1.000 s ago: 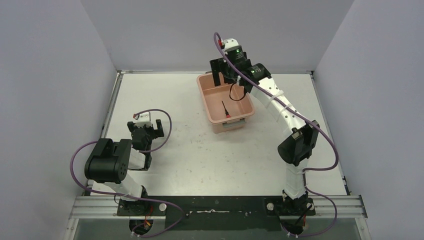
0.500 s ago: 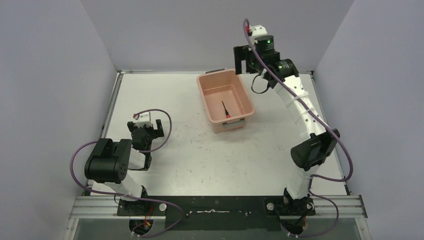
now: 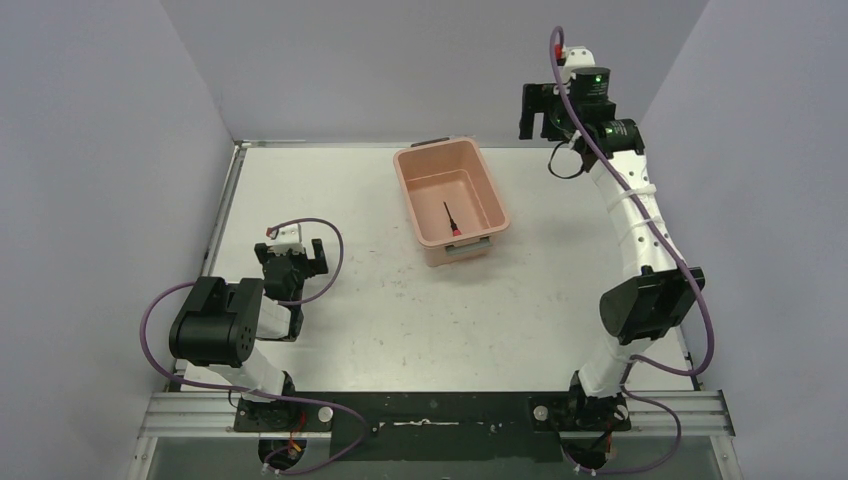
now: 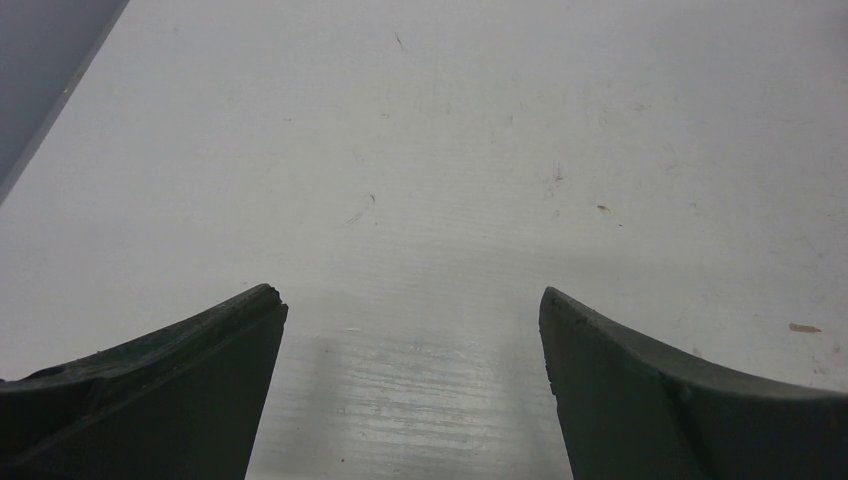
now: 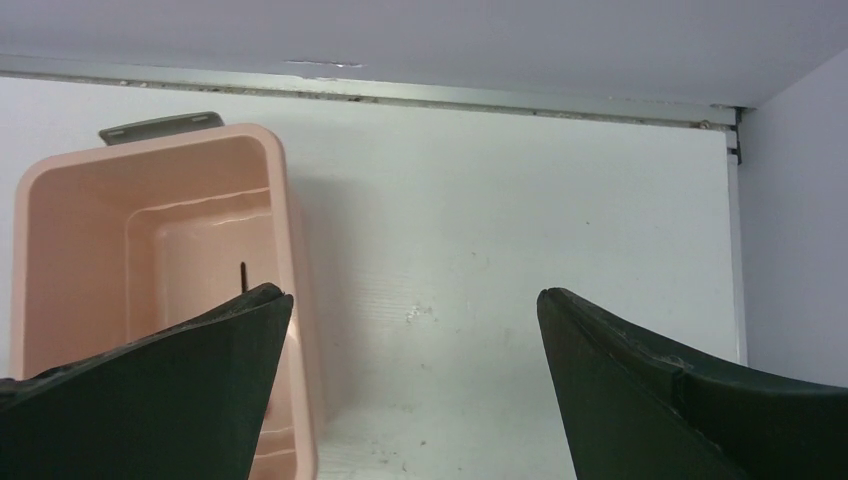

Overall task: Put the screwdriver in the bin
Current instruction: Reset both arms

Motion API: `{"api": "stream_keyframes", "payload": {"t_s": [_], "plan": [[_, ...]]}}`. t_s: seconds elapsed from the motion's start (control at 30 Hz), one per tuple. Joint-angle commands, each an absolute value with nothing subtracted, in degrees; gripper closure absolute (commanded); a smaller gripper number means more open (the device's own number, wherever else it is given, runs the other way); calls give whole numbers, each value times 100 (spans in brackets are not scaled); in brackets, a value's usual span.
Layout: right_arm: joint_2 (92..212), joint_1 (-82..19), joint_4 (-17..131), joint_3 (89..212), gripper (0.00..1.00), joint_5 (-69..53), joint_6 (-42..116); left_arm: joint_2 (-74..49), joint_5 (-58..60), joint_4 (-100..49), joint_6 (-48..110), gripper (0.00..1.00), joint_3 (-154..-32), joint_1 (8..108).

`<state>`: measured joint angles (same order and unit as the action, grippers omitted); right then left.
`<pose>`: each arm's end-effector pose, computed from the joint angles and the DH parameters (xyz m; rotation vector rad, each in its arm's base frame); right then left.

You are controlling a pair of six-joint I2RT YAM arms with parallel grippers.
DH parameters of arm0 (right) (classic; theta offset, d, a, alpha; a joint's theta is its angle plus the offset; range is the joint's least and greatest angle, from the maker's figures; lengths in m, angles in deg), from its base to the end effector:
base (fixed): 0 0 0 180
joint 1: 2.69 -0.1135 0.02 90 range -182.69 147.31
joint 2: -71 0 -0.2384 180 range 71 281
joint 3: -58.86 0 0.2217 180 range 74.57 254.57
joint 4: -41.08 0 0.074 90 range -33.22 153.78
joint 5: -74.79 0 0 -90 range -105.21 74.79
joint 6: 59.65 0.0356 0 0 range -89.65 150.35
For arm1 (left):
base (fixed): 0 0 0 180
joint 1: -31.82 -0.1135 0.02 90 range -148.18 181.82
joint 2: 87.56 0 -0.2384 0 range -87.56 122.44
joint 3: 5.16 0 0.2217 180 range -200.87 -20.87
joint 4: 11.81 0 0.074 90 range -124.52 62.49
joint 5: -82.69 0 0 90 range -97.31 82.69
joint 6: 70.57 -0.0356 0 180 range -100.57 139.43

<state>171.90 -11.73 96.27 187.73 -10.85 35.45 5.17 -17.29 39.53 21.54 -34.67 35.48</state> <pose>0.3534 0.0590 0.4015 -0.1182 2.0489 0.2316 0.2379 -0.0090 0.1313 -0.1015 1.7728 0.0821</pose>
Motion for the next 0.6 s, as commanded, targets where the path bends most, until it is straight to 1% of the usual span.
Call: {"api": "stream_keyframes", "payload": {"t_s": [0.0, 0.27, 0.37, 0.57], "plan": [[16734, -741, 9294, 18587, 0, -787, 3510, 478, -1684, 4166, 2117, 3, -3546, 3542], [16404, -396, 8960, 18047, 0, -787, 3484, 475, -1685, 4167, 2118, 3, -3546, 3542], [16229, -358, 8762, 17760, 0, -784, 3466, 478, -1683, 4168, 2113, 3, -3546, 3542], [16130, -344, 8645, 17586, 0, -916, 3413, 474, -1687, 4169, 2121, 3, -3550, 3542]]}}
